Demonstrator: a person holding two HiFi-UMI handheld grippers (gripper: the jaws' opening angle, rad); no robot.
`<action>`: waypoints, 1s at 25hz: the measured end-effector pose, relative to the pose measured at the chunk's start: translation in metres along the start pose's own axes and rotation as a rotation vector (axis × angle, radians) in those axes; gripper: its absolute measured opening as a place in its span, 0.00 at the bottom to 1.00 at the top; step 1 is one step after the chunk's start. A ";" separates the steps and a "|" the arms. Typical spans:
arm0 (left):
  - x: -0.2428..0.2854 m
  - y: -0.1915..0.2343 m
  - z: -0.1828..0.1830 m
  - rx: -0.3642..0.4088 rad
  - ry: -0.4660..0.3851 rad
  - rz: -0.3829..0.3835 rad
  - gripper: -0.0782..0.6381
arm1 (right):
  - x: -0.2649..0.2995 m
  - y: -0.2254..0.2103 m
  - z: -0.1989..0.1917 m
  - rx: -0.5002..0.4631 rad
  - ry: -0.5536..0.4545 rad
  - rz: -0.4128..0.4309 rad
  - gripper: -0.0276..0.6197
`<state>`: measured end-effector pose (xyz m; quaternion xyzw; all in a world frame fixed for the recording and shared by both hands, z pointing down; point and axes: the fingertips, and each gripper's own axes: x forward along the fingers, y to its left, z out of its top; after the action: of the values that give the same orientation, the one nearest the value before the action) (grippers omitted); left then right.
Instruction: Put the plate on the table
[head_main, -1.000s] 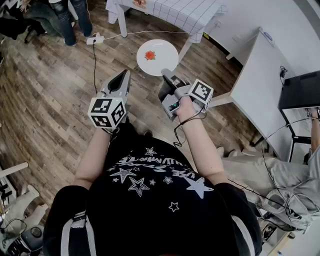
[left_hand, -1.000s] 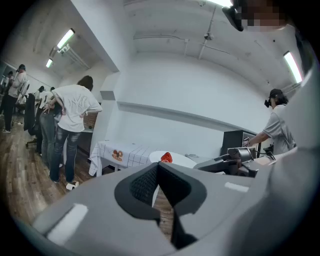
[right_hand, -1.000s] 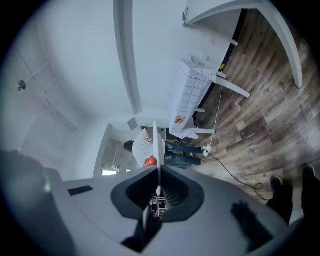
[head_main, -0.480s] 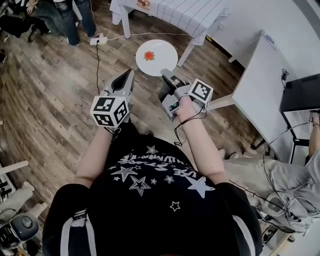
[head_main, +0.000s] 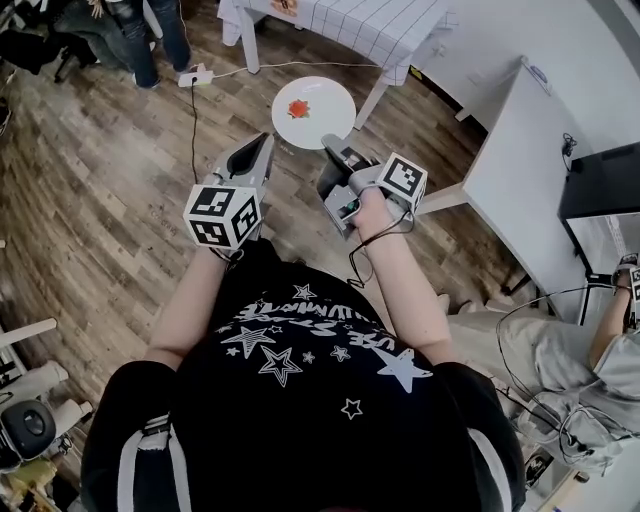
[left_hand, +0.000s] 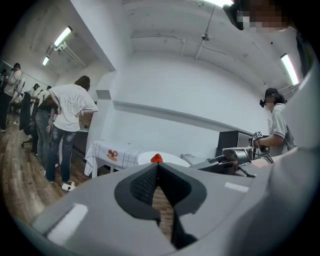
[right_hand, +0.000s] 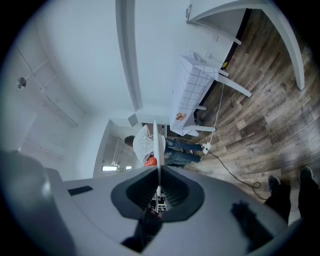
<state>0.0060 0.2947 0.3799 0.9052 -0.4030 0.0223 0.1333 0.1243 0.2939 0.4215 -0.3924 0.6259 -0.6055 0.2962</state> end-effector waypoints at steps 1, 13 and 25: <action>0.000 0.003 0.000 0.000 0.001 -0.005 0.12 | 0.004 -0.001 -0.002 0.001 0.002 -0.013 0.08; -0.010 0.040 0.006 -0.043 0.014 0.047 0.12 | 0.044 -0.004 -0.007 0.034 0.049 -0.048 0.08; -0.003 0.058 0.002 -0.052 -0.028 0.066 0.12 | 0.051 -0.008 0.000 -0.010 0.048 -0.040 0.08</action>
<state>-0.0392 0.2589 0.3905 0.8879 -0.4348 0.0036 0.1505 0.0990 0.2507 0.4343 -0.3916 0.6278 -0.6174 0.2670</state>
